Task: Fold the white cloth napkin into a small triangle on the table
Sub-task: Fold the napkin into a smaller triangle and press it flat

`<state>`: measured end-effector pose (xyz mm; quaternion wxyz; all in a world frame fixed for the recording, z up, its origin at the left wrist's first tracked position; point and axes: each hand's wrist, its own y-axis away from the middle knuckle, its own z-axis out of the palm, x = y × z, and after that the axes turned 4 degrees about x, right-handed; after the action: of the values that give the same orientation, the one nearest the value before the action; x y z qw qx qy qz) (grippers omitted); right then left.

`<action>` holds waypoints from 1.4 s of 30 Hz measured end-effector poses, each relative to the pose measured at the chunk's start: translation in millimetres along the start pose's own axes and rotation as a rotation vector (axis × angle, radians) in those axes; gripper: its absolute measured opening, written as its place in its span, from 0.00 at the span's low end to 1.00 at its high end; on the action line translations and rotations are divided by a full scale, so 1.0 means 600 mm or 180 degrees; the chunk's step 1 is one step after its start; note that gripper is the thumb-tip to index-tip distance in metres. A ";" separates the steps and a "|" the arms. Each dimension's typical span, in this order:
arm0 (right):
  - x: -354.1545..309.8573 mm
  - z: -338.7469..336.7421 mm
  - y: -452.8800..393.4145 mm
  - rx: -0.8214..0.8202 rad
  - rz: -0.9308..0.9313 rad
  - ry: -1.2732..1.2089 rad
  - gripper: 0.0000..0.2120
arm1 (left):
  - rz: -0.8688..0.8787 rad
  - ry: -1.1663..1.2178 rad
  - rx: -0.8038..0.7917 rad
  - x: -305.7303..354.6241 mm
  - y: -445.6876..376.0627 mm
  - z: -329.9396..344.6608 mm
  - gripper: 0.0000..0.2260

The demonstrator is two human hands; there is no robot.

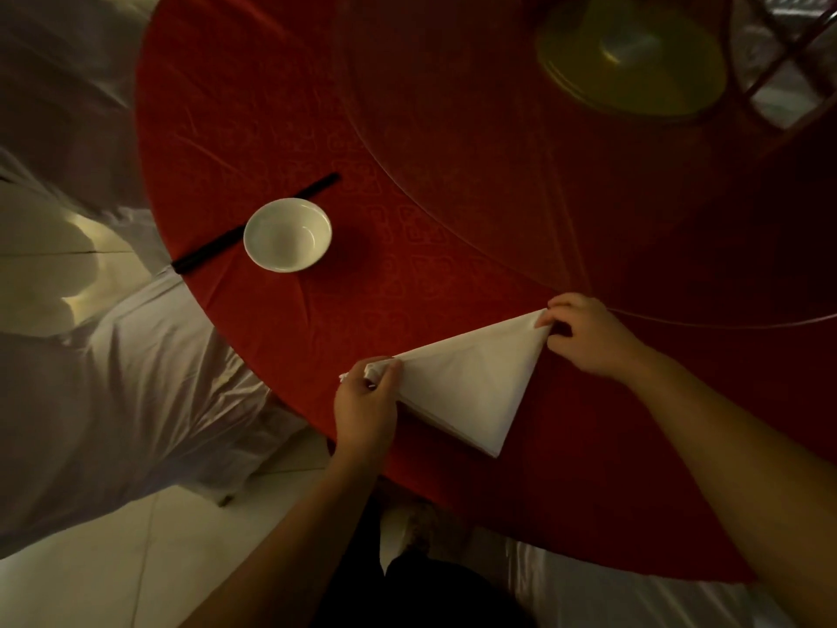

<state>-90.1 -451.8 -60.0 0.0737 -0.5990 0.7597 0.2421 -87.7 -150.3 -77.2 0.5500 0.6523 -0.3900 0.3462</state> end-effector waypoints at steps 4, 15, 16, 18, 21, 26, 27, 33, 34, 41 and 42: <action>0.000 -0.010 -0.013 0.0113 -0.0164 -0.0044 0.08 | 0.0190 -0.0676 0.0242 -0.015 -0.013 -0.018 0.02; -0.016 0.018 -0.015 0.0545 0.0060 0.0247 0.09 | 0.0643 -0.1442 0.0500 -0.018 -0.025 -0.038 0.07; -0.017 0.019 -0.015 0.0554 0.0071 0.0249 0.10 | 0.0614 -0.1426 0.0523 -0.017 -0.027 -0.037 0.08; -0.016 0.020 -0.013 0.0579 0.0063 0.0237 0.10 | 0.0551 -0.1462 0.0579 -0.016 -0.031 -0.037 0.11; -0.018 0.025 -0.011 0.0698 0.0041 0.0178 0.09 | 0.0563 -0.1629 0.0645 -0.016 -0.035 -0.037 0.13; -0.016 0.040 -0.005 0.1010 0.0109 0.0161 0.10 | 0.0577 -0.1645 0.0666 -0.017 -0.037 -0.039 0.11; -0.015 0.043 -0.003 0.1079 0.0114 0.0140 0.11 | 0.0562 -0.1644 0.0669 -0.017 -0.037 -0.040 0.11; -0.012 0.050 -0.005 0.1208 0.0184 0.0014 0.11 | 0.0919 -0.2060 0.0746 -0.001 -0.014 -0.030 0.17; -0.014 0.051 -0.004 0.1199 0.0243 -0.0024 0.13 | 0.1289 -0.2338 0.0641 0.001 -0.001 -0.022 0.17; -0.058 0.071 0.103 0.1453 -0.1015 0.0046 0.16 | 0.2771 -0.3235 -0.0957 -0.028 0.075 0.084 0.22; -0.058 0.084 0.125 0.1212 -0.1252 0.0136 0.18 | 0.2767 -0.3366 -0.1103 -0.037 0.076 0.090 0.24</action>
<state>-160.7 -386.0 -68.8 0.2146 -0.7153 0.6620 0.0633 -137.1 -204.8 -84.8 0.1946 0.4213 -0.8797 0.1042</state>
